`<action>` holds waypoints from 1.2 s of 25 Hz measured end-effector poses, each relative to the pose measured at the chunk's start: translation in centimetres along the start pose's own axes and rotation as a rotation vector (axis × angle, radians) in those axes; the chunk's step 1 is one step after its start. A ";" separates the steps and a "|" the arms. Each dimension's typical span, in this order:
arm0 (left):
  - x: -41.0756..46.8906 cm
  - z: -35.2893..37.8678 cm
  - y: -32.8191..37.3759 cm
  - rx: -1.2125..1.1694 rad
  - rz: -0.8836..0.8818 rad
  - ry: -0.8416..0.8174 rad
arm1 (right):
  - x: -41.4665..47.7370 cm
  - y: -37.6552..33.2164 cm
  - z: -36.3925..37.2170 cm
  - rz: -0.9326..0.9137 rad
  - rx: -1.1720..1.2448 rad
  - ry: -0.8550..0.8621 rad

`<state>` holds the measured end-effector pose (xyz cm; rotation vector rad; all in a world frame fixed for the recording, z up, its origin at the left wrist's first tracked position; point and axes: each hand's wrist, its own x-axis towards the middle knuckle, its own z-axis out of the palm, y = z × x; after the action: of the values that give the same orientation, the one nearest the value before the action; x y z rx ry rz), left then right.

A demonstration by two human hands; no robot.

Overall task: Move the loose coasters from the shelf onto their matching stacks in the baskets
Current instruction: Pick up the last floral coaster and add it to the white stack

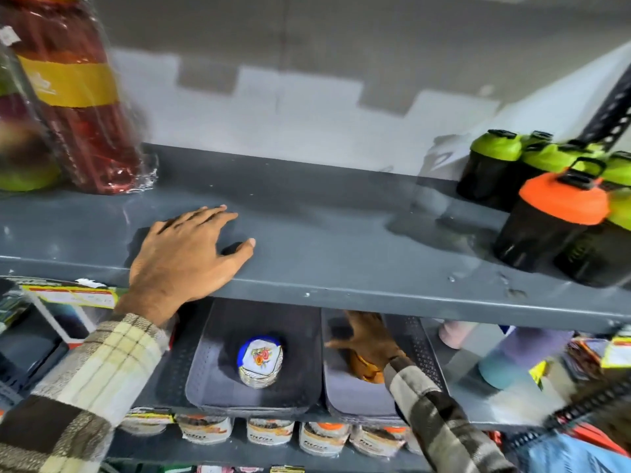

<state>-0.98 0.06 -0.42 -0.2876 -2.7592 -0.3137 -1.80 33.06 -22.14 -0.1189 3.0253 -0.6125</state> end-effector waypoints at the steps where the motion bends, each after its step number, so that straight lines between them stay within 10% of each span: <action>1: 0.1 0.1 0.2 0.000 0.002 -0.004 | -0.6 2.0 -0.8 0.045 -0.029 -0.017; 8: 0.1 -0.2 0.1 0.008 0.000 -0.020 | -1.3 6.4 -1.0 0.223 -0.228 -0.402; 30: 0.0 -0.8 0.2 -0.010 0.001 -0.057 | -2.9 3.5 -1.5 0.261 -0.269 -0.360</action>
<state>-0.65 0.08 0.35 -0.3047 -2.8138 -0.3234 0.74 37.07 -22.04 0.1391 2.6900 -0.1418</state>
